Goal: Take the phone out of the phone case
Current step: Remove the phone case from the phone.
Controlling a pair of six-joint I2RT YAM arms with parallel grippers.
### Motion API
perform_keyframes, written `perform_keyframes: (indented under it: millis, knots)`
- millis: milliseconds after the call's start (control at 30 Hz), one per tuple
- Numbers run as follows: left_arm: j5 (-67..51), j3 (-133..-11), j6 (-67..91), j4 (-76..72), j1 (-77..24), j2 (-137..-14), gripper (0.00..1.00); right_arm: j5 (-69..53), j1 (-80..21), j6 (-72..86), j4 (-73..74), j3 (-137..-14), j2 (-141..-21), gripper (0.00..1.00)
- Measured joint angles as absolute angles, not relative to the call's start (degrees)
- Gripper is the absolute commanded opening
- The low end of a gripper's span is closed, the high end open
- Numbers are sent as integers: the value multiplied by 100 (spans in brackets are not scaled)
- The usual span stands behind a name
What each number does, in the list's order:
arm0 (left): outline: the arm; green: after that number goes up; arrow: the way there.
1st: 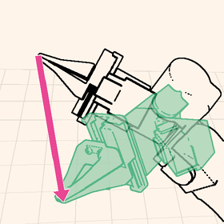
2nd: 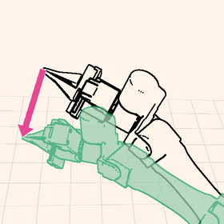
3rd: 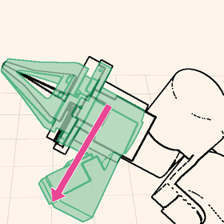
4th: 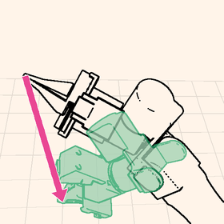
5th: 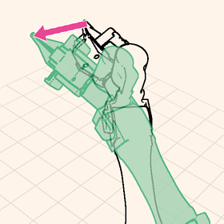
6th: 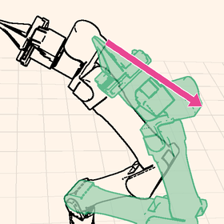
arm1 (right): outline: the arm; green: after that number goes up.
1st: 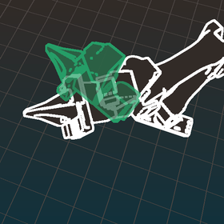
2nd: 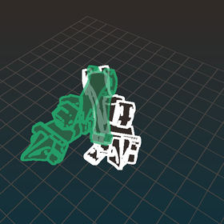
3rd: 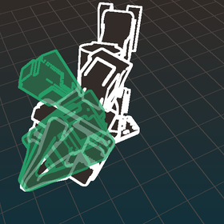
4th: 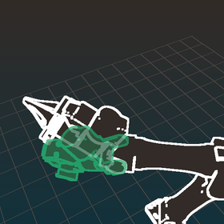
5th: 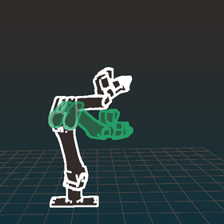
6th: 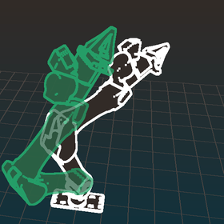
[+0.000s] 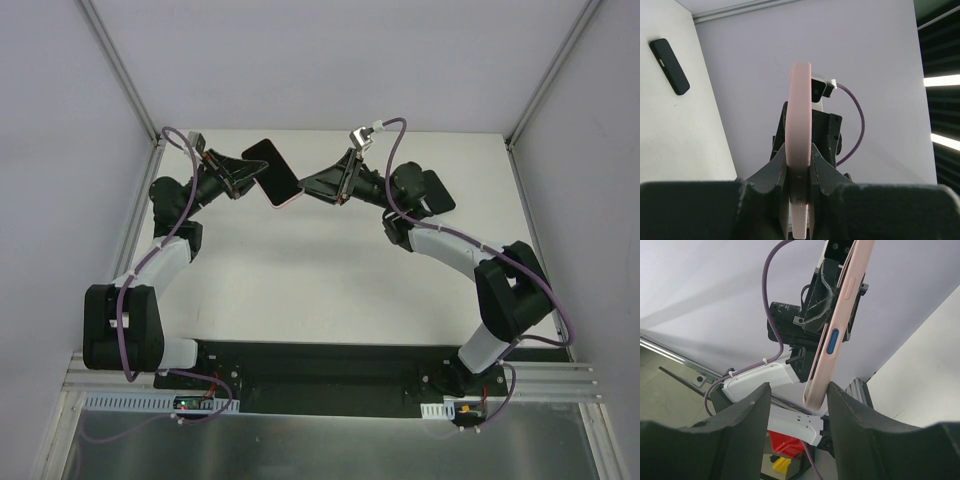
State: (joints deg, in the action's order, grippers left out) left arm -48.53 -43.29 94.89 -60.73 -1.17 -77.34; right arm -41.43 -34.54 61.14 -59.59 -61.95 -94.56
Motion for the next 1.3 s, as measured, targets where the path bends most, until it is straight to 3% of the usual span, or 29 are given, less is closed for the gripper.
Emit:
perform_keyframes:
  millis: [633,933,1300]
  knots:
    - [-4851,-4329,9542,-6154,-117,-7679,0,-4141,-3476,6322,-6326,-6082,-9620,28]
    - [-4871,-4329,9467,-6182,-121,-7679,0,-4104,-3476,6582,-6543,-5876,-9633,4]
    - [-4880,-4316,9568,-6438,-115,-7848,0,-3970,-3498,7107,-7043,-5784,-9819,1]
